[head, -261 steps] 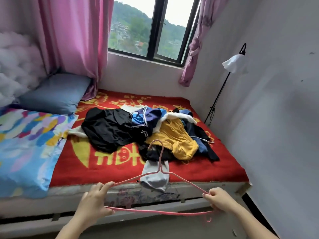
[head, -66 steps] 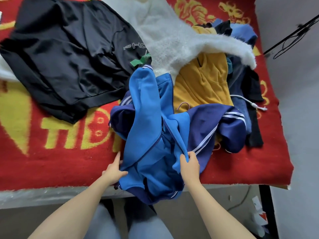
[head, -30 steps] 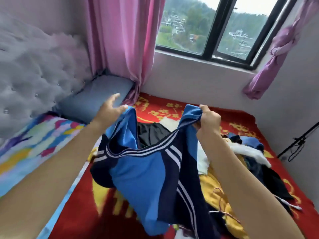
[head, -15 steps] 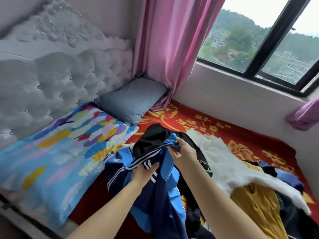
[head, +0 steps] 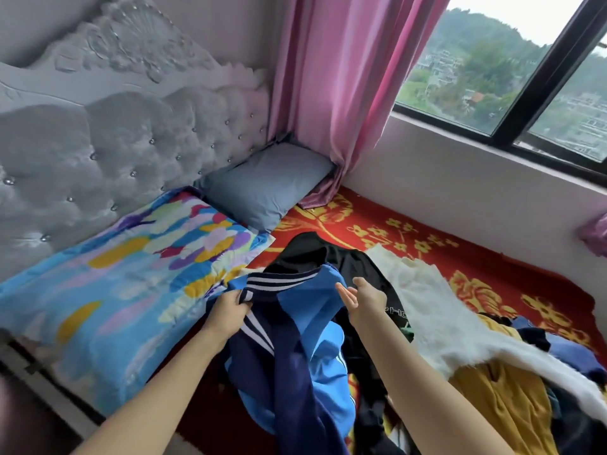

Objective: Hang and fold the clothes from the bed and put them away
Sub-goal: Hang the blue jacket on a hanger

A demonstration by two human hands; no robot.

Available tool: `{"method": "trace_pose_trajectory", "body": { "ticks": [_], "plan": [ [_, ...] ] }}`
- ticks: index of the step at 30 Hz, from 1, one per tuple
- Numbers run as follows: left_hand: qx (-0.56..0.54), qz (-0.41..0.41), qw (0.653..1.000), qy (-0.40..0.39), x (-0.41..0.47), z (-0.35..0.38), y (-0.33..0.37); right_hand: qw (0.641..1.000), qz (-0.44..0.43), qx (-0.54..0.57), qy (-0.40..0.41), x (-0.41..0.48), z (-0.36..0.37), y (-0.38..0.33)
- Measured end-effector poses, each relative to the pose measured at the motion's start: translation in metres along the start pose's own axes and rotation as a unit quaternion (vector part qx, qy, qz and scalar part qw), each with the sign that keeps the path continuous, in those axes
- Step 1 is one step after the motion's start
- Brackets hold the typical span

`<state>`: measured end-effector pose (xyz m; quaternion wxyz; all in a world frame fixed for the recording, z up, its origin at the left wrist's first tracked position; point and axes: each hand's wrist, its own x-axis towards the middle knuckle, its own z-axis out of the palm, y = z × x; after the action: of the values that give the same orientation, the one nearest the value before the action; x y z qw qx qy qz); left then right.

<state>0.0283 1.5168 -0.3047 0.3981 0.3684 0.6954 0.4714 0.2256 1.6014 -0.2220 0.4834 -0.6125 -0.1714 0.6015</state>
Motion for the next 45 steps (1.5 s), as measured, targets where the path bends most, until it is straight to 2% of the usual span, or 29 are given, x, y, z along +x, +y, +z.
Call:
{"method": "trace_pose_trajectory", "body": {
  "ticks": [2,6,8,10,12,14,18,21,23,27,32,36,38,41,45],
  "plan": [
    [-0.025,-0.010,0.999,-0.027,-0.003,-0.024,0.000,0.999,0.004,-0.050,0.008,0.015,-0.007,0.007],
    [-0.118,-0.099,0.983,-0.100,-0.014,-0.060,-0.009,0.984,0.028,-0.174,-0.031,0.029,-0.002,0.023],
    [-0.173,-0.138,0.972,-0.084,-0.018,-0.067,-0.014,0.973,0.032,-0.220,-0.054,0.029,0.007,0.034],
    [-0.173,-0.136,0.975,-0.013,-0.021,-0.069,-0.017,0.963,0.037,-0.254,-0.084,0.027,0.019,0.046],
    [-0.066,-0.081,0.990,0.099,-0.024,-0.075,-0.018,0.949,0.044,-0.288,-0.120,0.025,0.032,0.060],
    [0.044,-0.001,0.990,0.137,-0.032,-0.088,-0.007,0.933,0.059,-0.323,-0.147,0.023,0.044,0.071],
    [0.221,0.132,0.966,0.025,-0.043,-0.123,0.048,0.925,0.067,-0.336,-0.167,0.018,0.065,0.080],
    [0.276,0.214,0.937,0.024,-0.054,-0.142,0.105,0.921,0.025,-0.341,-0.188,0.013,0.083,0.080],
    [0.260,0.259,0.930,0.023,-0.064,-0.152,0.136,0.905,-0.042,-0.350,-0.239,0.009,0.095,0.078],
    [0.220,0.315,0.923,-0.001,-0.084,-0.160,0.183,0.849,-0.144,-0.350,-0.368,-0.006,0.122,0.071],
    [0.180,0.366,0.913,0.014,-0.083,-0.164,0.216,0.733,-0.226,-0.349,-0.538,-0.029,0.147,0.072],
    [0.172,0.396,0.900,0.057,-0.079,-0.178,0.223,0.661,-0.241,-0.404,-0.585,-0.040,0.154,0.073],
    [0.147,0.400,0.901,0.080,-0.077,-0.184,0.221,0.640,-0.253,-0.425,-0.588,-0.044,0.154,0.075],
    [0.016,0.386,0.912,0.140,-0.072,-0.186,0.221,0.621,-0.228,-0.440,-0.607,-0.048,0.149,0.086],
    [-0.111,0.374,0.913,0.123,-0.066,-0.183,0.233,0.615,-0.206,-0.439,-0.622,-0.050,0.145,0.090]
  ]
}}
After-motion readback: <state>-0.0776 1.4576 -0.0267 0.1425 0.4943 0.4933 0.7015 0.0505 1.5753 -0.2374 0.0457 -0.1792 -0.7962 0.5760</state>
